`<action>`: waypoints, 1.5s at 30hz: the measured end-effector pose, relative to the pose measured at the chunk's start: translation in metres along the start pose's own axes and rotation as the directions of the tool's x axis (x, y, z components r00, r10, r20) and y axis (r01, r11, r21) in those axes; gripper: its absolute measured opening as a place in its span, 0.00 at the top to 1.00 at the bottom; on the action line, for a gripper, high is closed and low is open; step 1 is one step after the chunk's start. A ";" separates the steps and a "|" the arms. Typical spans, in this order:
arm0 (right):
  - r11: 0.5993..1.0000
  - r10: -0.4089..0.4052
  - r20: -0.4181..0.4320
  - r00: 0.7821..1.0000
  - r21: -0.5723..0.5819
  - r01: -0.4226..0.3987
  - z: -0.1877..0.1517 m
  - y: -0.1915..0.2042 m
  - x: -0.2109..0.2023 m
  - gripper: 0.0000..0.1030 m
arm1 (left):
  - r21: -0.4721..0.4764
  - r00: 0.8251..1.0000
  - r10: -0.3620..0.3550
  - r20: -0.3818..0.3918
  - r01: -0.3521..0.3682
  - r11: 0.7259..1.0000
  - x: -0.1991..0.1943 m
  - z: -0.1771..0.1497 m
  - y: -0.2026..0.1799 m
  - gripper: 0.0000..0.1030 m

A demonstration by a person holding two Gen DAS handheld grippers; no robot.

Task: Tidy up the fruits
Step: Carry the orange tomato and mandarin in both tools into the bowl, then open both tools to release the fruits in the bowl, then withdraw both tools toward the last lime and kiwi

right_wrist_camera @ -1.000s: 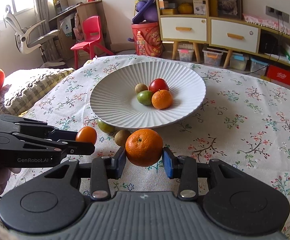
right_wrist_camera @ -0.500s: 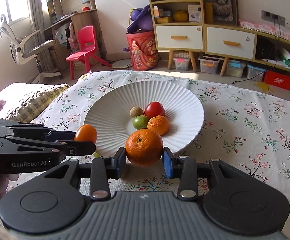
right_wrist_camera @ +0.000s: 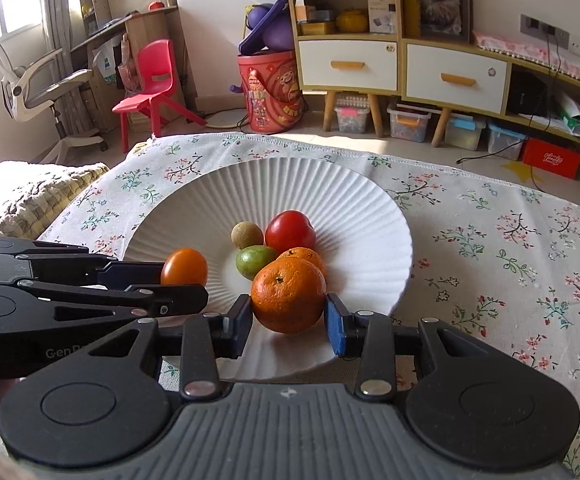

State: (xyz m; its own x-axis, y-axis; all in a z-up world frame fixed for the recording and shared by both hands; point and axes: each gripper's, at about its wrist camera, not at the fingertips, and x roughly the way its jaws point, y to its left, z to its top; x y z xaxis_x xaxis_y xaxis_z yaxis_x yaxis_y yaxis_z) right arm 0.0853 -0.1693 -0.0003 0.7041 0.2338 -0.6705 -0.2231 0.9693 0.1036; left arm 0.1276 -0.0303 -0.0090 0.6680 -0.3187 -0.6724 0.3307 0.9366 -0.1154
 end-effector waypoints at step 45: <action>0.999 0.015 0.036 0.999 -0.043 -0.014 -0.022 0.010 -0.037 0.26 | 0.084 0.998 0.061 0.034 -0.064 0.994 -0.041 -0.053 0.013 0.27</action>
State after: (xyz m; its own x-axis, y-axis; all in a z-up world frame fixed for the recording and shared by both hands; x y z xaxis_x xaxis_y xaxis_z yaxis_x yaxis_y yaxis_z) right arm 0.0418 -0.1701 0.0095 0.7245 0.2514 -0.6419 -0.2619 0.9617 0.0811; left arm 0.0692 0.0022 -0.0218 0.7091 -0.2657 -0.6531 0.3424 0.9395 -0.0104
